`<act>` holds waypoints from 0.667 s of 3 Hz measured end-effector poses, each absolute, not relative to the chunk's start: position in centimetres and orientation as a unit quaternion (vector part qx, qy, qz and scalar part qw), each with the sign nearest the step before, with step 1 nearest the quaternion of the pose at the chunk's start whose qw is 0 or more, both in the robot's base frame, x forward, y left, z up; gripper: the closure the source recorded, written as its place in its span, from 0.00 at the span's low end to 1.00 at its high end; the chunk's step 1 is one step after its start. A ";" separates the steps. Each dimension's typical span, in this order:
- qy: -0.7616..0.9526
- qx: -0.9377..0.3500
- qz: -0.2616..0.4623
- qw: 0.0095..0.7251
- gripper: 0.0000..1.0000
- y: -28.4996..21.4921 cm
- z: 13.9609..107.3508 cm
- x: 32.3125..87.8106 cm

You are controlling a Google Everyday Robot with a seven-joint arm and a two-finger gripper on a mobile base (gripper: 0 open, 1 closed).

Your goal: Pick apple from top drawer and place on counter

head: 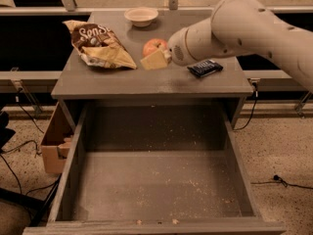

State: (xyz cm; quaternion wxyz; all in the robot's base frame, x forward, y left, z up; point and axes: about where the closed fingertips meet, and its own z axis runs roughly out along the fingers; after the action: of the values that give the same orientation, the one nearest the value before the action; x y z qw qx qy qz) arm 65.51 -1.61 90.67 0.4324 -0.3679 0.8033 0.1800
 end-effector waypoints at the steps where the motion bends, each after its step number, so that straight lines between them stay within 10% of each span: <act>1: 0.819 -0.298 0.143 0.469 1.00 -4.3 92.6 70.3; 2: 0.827 -0.258 0.147 0.477 1.00 -5.3 93.1 71.2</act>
Offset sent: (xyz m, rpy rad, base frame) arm 0.0429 -0.0241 0.0183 0.0212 -0.0425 -0.1495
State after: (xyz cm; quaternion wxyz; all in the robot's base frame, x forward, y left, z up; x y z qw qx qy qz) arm 71.19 -5.35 93.08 0.4774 -0.2580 0.8270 0.1469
